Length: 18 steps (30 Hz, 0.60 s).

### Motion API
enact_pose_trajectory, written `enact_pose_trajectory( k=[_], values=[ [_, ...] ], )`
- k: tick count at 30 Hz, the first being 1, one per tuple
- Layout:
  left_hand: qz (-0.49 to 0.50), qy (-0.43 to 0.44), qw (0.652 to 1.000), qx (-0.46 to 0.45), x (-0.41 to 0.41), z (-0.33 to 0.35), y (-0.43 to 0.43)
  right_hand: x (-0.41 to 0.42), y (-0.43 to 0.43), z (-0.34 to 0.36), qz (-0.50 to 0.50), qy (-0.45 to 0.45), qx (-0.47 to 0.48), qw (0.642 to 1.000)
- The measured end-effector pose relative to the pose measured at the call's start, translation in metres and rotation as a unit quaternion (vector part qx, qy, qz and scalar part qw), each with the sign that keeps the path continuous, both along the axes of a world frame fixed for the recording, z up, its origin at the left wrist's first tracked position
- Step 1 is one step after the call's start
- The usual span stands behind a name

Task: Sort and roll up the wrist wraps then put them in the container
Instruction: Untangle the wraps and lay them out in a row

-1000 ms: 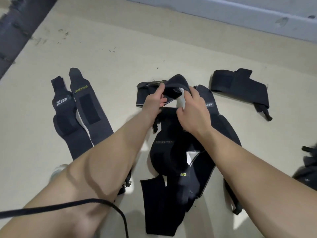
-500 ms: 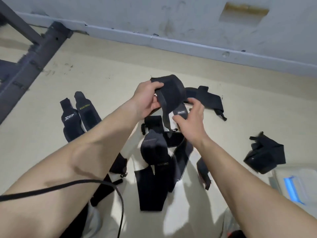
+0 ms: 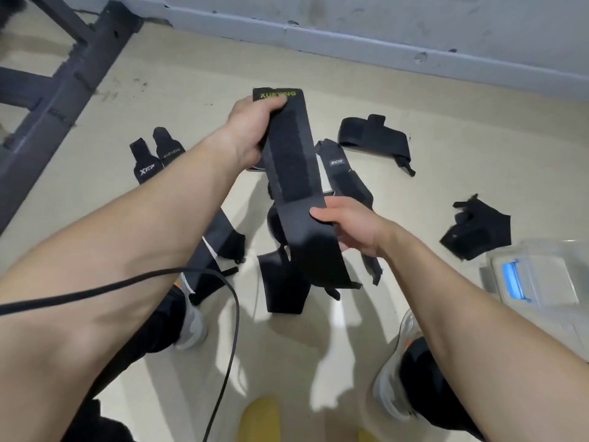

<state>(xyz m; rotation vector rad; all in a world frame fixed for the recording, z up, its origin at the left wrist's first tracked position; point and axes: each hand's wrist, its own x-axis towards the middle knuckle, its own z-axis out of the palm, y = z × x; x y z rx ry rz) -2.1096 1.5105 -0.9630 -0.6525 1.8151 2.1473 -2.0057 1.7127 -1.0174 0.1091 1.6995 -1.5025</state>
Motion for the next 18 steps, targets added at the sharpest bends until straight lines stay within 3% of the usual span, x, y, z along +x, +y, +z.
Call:
enact_pose_trajectory(
  k=[4, 7, 11, 14, 18],
  values=[
    [-0.033, -0.035, 0.998, -0.035, 0.025, -0.047, -0.016, 0.035, 0.003, -0.051, 0.153, -0.150, 0.076, 0.974],
    [-0.096, -0.102, 0.988, -0.064, 0.048, -0.088, -0.031, 0.044, 0.005, -0.095, 0.202, -0.128, 0.194, 0.951],
    [-0.132, -0.164, 0.975, -0.076, 0.070, -0.129, -0.048, 0.035, -0.001, -0.149, 0.008, -0.018, 0.292, 0.956],
    [-0.128, -0.193, 0.971, -0.056, 0.076, -0.146, -0.058, 0.023, -0.015, -0.179, -0.102, -0.052, 0.267, 0.957],
    [-0.097, -0.229, 0.967, -0.048, 0.076, -0.162, -0.063, 0.013, -0.041, -0.195, -0.142, -0.074, 0.249, 0.955]
  ],
)
